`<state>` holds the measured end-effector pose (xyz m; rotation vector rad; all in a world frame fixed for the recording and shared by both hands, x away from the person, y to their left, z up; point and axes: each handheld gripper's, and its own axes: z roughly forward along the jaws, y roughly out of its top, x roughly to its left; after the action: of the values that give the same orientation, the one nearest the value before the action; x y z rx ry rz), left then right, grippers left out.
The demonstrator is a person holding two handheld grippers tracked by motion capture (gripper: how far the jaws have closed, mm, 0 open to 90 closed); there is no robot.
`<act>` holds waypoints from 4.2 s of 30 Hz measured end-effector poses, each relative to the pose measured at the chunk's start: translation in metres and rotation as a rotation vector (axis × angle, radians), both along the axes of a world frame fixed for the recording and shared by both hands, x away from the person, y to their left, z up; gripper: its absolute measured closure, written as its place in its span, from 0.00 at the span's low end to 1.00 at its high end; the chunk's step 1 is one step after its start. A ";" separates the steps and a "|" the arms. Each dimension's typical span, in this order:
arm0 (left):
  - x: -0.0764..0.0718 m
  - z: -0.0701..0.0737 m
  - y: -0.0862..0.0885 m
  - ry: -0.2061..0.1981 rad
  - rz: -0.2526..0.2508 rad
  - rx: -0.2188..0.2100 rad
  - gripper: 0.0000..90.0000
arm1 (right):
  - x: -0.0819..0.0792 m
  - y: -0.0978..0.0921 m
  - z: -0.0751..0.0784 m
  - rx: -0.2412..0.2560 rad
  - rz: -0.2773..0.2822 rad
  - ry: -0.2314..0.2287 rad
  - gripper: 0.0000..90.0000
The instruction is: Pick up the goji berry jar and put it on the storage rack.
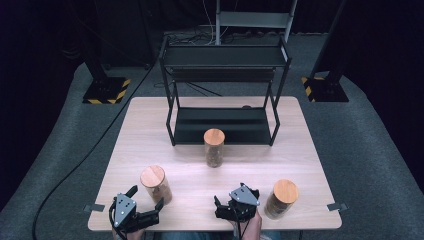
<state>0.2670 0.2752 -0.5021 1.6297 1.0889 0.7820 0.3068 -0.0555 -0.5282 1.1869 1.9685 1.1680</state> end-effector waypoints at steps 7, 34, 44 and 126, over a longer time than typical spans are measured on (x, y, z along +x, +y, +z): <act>0.004 -0.001 -0.004 0.013 0.013 0.011 0.00 | 0.003 0.000 0.000 0.001 0.017 0.027 0.00; 0.030 -0.008 -0.018 0.044 0.013 0.016 0.00 | 0.005 -0.001 -0.001 0.015 0.034 0.054 0.00; 0.032 -0.010 -0.021 0.034 0.006 0.014 0.01 | 0.006 0.000 -0.001 0.000 0.037 0.053 0.00; 0.064 0.012 -0.035 0.009 -0.052 0.018 0.27 | 0.011 -0.002 -0.001 0.009 0.095 0.096 0.01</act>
<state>0.3306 0.2401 -0.4900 1.6708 1.0446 0.7531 0.3175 -0.0572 -0.5292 1.1859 2.1133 1.1882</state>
